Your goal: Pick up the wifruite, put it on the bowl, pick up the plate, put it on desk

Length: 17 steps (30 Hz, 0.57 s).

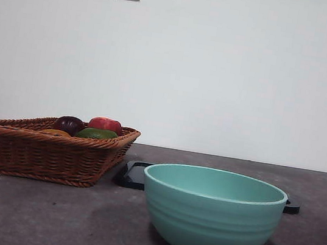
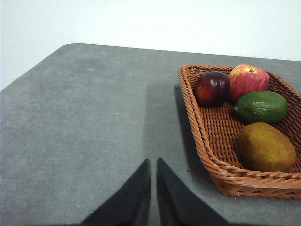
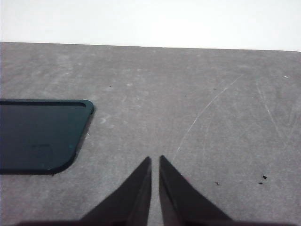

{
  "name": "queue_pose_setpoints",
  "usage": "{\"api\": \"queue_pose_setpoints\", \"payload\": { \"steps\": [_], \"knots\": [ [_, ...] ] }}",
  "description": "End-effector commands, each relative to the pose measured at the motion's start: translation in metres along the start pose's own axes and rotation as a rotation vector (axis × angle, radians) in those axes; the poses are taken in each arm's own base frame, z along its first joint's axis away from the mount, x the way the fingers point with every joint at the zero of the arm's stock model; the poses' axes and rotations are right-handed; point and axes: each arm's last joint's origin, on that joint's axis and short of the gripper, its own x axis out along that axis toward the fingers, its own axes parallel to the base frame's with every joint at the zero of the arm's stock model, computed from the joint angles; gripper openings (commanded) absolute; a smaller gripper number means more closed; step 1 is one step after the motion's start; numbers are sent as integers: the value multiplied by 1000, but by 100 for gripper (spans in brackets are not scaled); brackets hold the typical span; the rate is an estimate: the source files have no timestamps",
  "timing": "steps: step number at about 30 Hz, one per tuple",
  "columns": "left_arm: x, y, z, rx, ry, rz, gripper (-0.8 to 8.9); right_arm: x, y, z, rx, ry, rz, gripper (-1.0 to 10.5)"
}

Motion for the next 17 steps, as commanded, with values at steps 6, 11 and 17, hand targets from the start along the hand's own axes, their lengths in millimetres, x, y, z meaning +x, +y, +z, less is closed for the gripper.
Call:
{"api": "queue_pose_setpoints", "payload": {
  "steps": [6, 11, 17],
  "knots": [
    [-1, -1, 2, -51, 1, -13, 18, -1, 1, 4, 64, -21, 35, 12],
    [-11, -4, 29, -115, -73, -34, 18, -8, 1, 22, 149, -58, 38, 11],
    [-24, -6, 66, -145, -90, -35, 18, -21, 2, 60, 239, -123, 32, 10]
  ]
}}
